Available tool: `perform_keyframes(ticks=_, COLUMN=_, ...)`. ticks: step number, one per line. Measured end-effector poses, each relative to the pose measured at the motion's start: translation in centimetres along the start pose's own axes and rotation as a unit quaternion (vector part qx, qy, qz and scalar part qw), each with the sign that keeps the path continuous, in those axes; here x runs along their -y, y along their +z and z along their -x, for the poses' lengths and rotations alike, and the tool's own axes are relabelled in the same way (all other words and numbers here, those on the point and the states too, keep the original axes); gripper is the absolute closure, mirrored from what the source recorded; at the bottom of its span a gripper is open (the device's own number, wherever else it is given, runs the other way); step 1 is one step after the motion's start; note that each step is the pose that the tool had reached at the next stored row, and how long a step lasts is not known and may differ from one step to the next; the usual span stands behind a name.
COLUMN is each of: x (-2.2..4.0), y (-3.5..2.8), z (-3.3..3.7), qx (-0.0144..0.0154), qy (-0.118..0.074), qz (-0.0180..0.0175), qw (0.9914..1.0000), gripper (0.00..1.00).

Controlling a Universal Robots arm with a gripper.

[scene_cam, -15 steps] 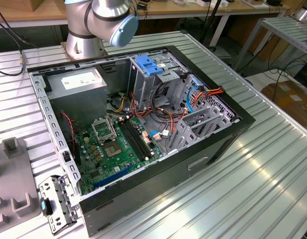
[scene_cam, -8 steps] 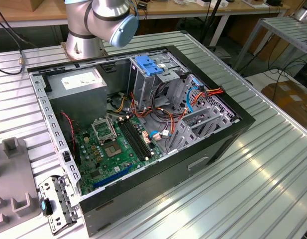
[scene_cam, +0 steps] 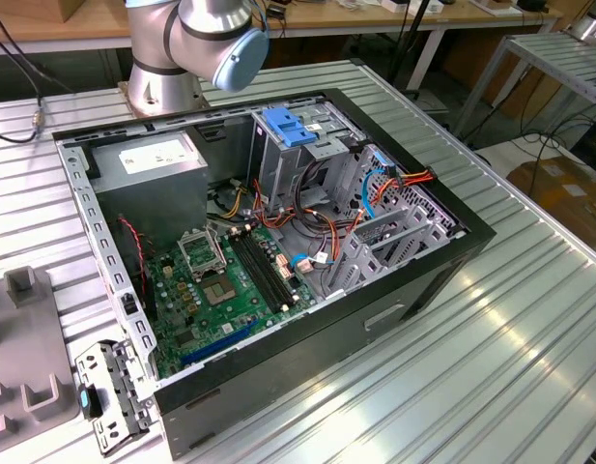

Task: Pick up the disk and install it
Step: 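Pick up the disk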

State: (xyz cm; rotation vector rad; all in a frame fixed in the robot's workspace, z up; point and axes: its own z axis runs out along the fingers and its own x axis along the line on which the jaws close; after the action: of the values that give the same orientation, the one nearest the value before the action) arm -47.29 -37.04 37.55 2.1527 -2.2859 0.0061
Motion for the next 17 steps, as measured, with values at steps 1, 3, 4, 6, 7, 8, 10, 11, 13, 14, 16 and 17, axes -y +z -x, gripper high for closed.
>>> perform_keyframes(ticks=1, x=0.00, y=-0.14, z=0.00, qx=0.0000, qy=0.000, qz=0.0000, qw=1.00000, gripper=0.63)
perform_keyframes(ticks=3, x=0.00, y=-0.44, z=0.00, qx=0.0000, qy=0.000, qz=0.0000, qw=1.00000, gripper=0.63)
perform_keyframes(ticks=4, x=0.00, y=-0.60, z=0.00, qx=0.0000, qy=0.000, qz=-0.0001, qw=1.00000, gripper=0.63)
perform_keyframes(ticks=6, x=0.00, y=-1.18, z=0.00, qx=0.0000, qy=0.000, qz=0.0000, qw=1.00000, gripper=0.63)
perform_keyframes(ticks=7, x=0.00, y=-1.35, z=-0.01, qx=0.0000, qy=0.000, qz=0.0000, qw=1.00000, gripper=0.63)
perform_keyframes(ticks=8, x=0.00, y=-1.52, z=0.00, qx=0.0000, qy=0.000, qz=-0.0001, qw=1.00000, gripper=0.63)
perform_keyframes(ticks=10, x=0.00, y=-1.87, z=-0.01, qx=0.0000, qy=0.000, qz=-0.0001, qw=1.00000, gripper=0.63)
perform_keyframes(ticks=11, x=0.00, y=-2.22, z=-0.01, qx=0.0000, qy=0.000, qz=0.0000, qw=1.00000, gripper=0.63)
perform_keyframes(ticks=13, x=0.00, y=-2.67, z=-0.01, qx=0.0000, qy=0.000, qz=0.0000, qw=1.00000, gripper=0.63)
perform_keyframes(ticks=14, x=0.01, y=-2.91, z=-0.01, qx=0.0000, qy=0.000, qz=0.0000, qw=1.00000, gripper=0.63)
perform_keyframes(ticks=16, x=0.01, y=-3.38, z=-0.01, qx=0.0000, qy=0.000, qz=0.0000, qw=1.00000, gripper=0.63)
perform_keyframes(ticks=17, x=0.01, y=-3.52, z=-0.02, qx=0.0000, qy=0.000, qz=0.0000, qw=1.00000, gripper=0.63)
